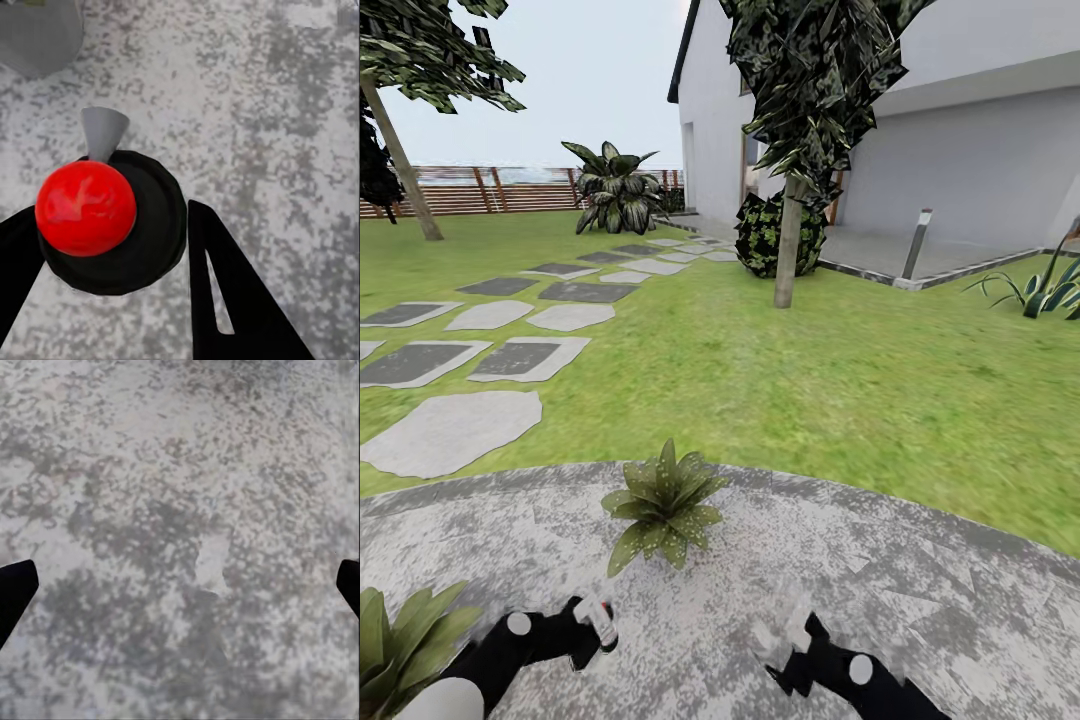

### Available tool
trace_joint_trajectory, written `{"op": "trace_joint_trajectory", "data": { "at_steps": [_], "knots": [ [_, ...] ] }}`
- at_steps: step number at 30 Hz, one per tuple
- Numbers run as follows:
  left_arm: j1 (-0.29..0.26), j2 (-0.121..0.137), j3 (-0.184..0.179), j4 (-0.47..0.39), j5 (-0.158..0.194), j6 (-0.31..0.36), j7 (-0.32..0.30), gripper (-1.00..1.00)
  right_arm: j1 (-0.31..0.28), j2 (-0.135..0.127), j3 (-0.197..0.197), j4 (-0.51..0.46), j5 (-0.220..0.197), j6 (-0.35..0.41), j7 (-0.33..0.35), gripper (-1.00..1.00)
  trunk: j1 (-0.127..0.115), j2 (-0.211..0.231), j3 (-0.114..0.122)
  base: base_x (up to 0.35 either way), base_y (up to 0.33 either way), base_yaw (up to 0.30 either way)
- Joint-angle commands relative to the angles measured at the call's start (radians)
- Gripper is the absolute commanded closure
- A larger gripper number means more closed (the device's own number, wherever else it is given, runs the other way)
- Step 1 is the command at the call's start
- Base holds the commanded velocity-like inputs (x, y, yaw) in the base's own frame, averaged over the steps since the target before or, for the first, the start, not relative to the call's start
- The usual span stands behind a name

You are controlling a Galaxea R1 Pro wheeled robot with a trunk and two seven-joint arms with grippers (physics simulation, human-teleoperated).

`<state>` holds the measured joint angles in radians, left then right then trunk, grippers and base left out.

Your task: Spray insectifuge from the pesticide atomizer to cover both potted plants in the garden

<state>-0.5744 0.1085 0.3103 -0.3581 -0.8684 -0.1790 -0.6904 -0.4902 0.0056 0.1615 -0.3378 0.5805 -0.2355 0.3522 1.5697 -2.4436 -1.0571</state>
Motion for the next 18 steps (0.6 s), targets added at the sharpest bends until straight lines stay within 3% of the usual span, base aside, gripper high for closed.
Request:
{"op": "trace_joint_trajectory", "data": {
  "at_steps": [1, 2, 4, 5, 7, 9, 12, 18],
  "knots": [
    [-0.001, -0.001, 0.009, 0.043, 0.046, -0.007, 0.061, 1.0, -0.001, -0.001, -0.003, 0.086, -0.017, -0.019, -0.124, -1.0, 0.0, 0.0, -0.001, 0.0, 0.0, 0.0],
    [-0.001, -0.002, 0.009, 0.068, 0.077, -0.008, 0.102, 1.0, -0.001, -0.001, -0.003, 0.135, -0.043, -0.037, -0.201, -1.0, 0.0, 0.0, -0.001, 0.0, 0.0, 0.0],
    [0.0, -0.001, 0.009, 0.126, 0.163, -0.028, 0.215, 1.0, 0.0, 0.002, -0.001, 0.248, -0.167, -0.134, -0.384, -1.0, 0.0, 0.0, -0.001, 0.0, 0.0, 0.0],
    [0.0, -0.001, 0.009, 0.147, 0.196, -0.049, 0.248, 1.0, 0.001, 0.003, -0.001, 0.27, -0.213, -0.17, -0.418, -1.0, 0.0, 0.0, -0.001, 0.0, 0.0, 0.0],
    [0.014, -0.001, 0.009, 0.213, 0.301, -0.127, 0.343, 1.0, 0.005, 0.003, -0.002, 0.298, -0.33, -0.236, -0.464, -1.0, 0.0, 0.0, -0.001, 0.0, 0.0, 0.0],
    [0.046, -0.001, 0.009, 0.236, 0.371, -0.173, 0.427, 1.0, 0.021, -0.001, -0.002, 0.305, -0.402, -0.268, -0.476, -1.0, 0.0, 0.0, -0.001, 0.0, 0.0, 0.0],
    [0.101, -0.001, 0.009, 0.245, 0.421, -0.222, 0.51, 1.0, 0.045, -0.004, -0.002, 0.308, -0.481, -0.367, -0.48, -1.0, 0.0, 0.0, -0.001, 0.0, 0.0, 0.0],
    [0.125, -0.04, 0.007, 0.277, 0.427, -0.236, 0.521, 1.0, 0.05, -0.001, 0.0, 0.309, -0.501, -0.399, -0.481, -1.0, 0.0, 0.0, -0.001, 0.0, 0.0, 0.0]
  ]
}}
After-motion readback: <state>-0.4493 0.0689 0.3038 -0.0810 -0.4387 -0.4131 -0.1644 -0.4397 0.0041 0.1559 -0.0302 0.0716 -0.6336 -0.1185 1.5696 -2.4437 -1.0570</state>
